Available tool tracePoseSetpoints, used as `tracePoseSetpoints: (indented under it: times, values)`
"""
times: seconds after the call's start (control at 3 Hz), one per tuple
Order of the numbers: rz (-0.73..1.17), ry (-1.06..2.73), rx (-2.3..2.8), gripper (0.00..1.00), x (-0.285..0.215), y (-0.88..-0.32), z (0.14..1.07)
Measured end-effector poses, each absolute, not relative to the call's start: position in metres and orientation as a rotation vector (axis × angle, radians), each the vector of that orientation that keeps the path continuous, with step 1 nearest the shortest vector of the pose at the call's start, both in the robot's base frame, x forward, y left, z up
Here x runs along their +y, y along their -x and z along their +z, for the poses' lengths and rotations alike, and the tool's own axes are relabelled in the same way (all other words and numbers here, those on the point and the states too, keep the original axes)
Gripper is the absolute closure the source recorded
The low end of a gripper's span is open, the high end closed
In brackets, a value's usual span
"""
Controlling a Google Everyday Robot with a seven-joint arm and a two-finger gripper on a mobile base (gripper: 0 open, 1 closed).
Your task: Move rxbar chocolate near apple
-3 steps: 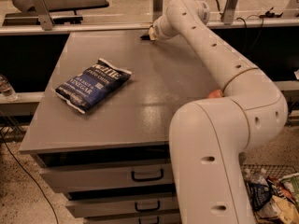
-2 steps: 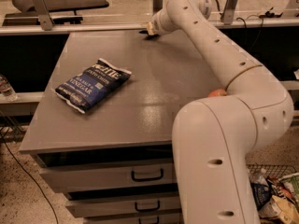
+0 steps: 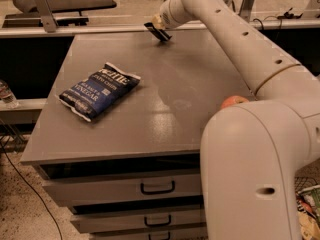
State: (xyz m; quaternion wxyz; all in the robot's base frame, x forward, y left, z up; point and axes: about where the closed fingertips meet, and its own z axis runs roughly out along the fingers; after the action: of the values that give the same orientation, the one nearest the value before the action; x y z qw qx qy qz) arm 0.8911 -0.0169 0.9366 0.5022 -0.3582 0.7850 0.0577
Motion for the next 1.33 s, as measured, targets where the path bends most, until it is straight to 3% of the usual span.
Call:
tracePoseSetpoints:
  times: [0.67, 1.33]
  values:
    - [0.104, 0.973, 1.965, 1.00, -0.046, -0.835, 0.929]
    - [0.099, 0.994, 2.000, 1.00, -0.062, -0.825, 0.922]
